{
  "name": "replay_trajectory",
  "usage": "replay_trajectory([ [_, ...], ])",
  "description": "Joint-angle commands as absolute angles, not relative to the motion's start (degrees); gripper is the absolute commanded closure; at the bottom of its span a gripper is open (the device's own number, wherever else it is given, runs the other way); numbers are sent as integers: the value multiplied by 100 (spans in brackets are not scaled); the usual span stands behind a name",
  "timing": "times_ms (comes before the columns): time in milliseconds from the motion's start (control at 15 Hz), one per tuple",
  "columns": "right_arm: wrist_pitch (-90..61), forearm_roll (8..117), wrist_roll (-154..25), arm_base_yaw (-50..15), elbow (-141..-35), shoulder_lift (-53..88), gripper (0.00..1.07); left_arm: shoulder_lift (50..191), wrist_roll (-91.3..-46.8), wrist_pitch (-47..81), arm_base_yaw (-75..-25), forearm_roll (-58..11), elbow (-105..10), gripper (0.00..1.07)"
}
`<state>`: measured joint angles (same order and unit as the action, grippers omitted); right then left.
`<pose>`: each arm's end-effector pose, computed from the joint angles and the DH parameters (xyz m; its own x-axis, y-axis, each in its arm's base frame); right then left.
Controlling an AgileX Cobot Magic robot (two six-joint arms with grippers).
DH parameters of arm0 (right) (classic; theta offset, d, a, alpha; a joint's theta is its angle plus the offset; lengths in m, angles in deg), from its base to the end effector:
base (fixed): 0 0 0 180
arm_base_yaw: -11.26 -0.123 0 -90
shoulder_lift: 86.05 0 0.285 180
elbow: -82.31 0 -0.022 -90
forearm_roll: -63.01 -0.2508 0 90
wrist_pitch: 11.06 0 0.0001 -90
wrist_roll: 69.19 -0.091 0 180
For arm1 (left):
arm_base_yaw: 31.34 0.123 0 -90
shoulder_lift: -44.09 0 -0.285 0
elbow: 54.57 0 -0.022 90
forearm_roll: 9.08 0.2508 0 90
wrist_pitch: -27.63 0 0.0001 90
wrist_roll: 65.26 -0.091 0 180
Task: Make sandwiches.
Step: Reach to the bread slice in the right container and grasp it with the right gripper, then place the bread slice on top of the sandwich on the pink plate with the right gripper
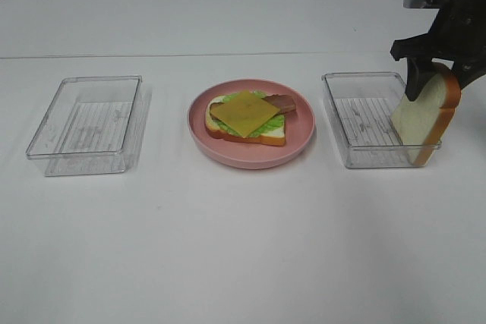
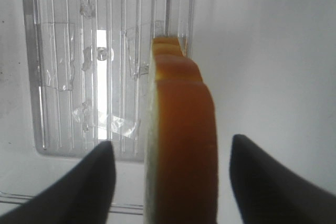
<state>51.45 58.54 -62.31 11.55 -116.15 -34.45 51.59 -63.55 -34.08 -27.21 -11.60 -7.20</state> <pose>0.4323 0.0041 0.1915 -0.9873 -0.0787 -0.1379 -0.0873 0.9945 0.0572 -0.0085 -0.0042 0.2818 -0.4435 -0.0828 -0.8925 -0.0600 0.9962 -0.0626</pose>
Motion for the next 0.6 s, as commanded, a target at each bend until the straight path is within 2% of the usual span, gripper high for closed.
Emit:
replay_trajectory([
  [67, 5185, 5757, -6168, 1161, -11598, -3445, 90, 5062, -6360, -3391, -2750, -1200, -709, 16],
  [133, 5236, 5746, -6168, 1155, -11598, -3422, 107, 5062, -6360, -3391, -2750, -1200, -709, 16],
  [467, 5666, 5127, -6134, 1149, -11856, -3078, 107, 5062, -6360, -3391, -2750, -1200, -709, 16],
  [600, 5821, 4416, -5996, 1144, -12206, -2889, 107, 5062, -6360, -3391, -2750, -1200, -709, 16],
])
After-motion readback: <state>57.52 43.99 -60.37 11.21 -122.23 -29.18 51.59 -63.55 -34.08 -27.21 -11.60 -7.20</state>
